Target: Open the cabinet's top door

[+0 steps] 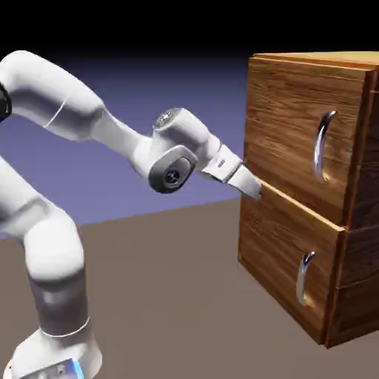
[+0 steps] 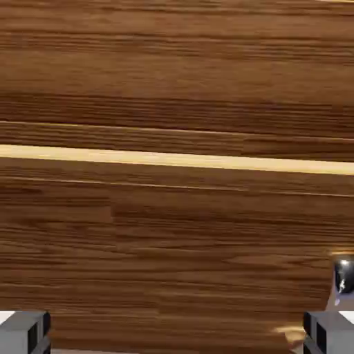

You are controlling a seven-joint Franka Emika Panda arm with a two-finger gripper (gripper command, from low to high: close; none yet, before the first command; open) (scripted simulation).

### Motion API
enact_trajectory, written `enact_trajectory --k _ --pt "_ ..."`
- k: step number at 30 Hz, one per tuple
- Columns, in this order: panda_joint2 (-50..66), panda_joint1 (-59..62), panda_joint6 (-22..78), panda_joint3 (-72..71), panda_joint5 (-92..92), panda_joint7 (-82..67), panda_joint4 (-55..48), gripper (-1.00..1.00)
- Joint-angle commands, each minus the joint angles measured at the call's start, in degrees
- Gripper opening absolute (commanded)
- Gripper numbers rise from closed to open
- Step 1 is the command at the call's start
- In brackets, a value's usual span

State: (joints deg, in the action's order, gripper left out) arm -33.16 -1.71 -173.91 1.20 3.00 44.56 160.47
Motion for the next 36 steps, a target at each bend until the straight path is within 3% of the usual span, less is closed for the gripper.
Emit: enact_trajectory --k 1,36 --pt "-0.4 -0.8 0.1 1.0 2.5 1.8 -0.4 1.00" --pt "-14.8 -30.4 3.0 35.8 89.7 62.9 -15.9 1.00"
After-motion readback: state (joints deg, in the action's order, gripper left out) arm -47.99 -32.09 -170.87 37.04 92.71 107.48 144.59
